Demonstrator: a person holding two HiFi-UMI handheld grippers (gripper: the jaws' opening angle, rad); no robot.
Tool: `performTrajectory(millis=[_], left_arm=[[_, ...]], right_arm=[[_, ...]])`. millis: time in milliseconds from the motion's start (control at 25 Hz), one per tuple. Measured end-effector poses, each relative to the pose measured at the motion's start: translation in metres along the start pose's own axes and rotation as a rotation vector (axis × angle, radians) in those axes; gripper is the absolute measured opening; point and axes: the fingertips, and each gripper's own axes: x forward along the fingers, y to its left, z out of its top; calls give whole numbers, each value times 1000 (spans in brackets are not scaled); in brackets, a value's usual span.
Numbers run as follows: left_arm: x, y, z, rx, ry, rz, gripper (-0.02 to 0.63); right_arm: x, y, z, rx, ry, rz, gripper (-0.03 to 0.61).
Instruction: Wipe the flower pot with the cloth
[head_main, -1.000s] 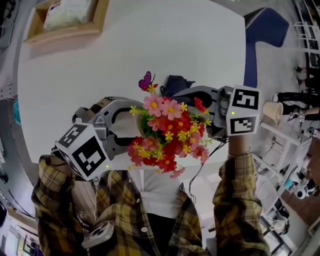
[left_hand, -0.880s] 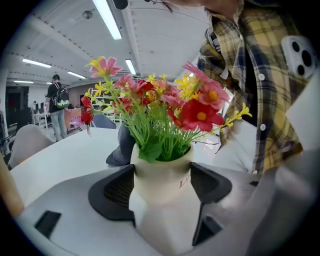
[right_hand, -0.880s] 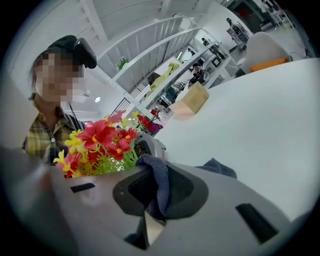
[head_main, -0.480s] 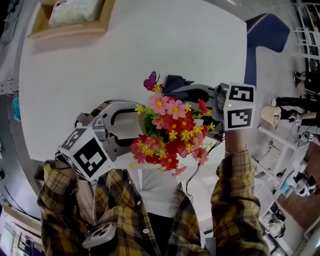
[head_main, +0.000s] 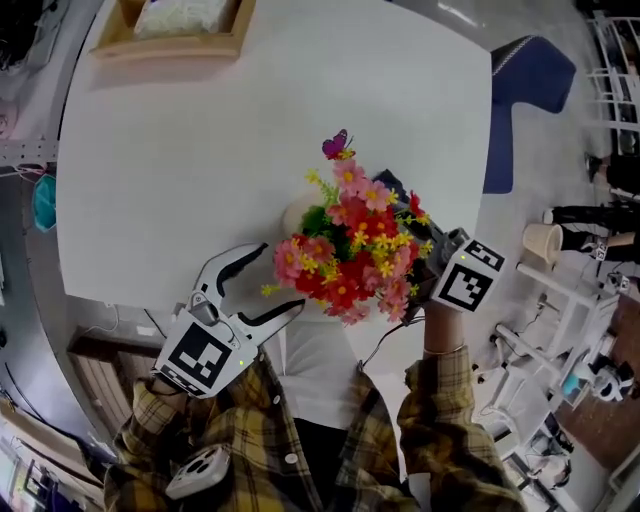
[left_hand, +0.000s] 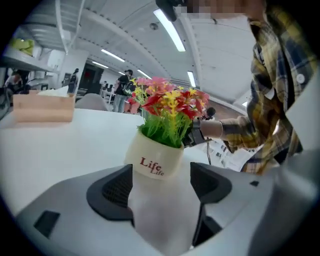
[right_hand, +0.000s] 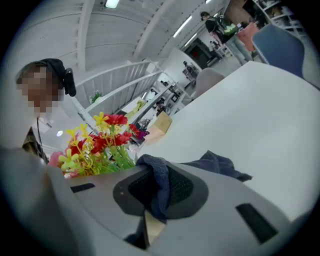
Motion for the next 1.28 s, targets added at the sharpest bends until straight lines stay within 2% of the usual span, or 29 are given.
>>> performTrajectory(millis=[160, 400, 600, 760, 920, 1080, 1280], left_arm=[[-4, -20, -5, -93, -50, 68, 356], [-11, -28, -9, -86, -84, 160, 359], [-18, -17, -8, -77, -117, 199, 367], [-18, -7, 1, -62, -146, 256, 371], [-15, 1, 6, -6, -146, 283, 383], [-13, 6, 8, 37, -149, 261, 383], [-10, 12, 10, 102, -112, 157, 383]], right_arm=[[-15, 10, -24, 79, -97, -107, 17], [-32, 19, -52, 215, -246, -236, 17], [-16, 41, -74, 276, -230, -186, 17], [-15, 47, -79, 259, -193, -187, 17], [-11, 49, -78, 250, -189, -182, 17], [-9, 46, -76, 280, -198, -155, 17], [-4, 33, -59, 300, -190, -123, 17]])
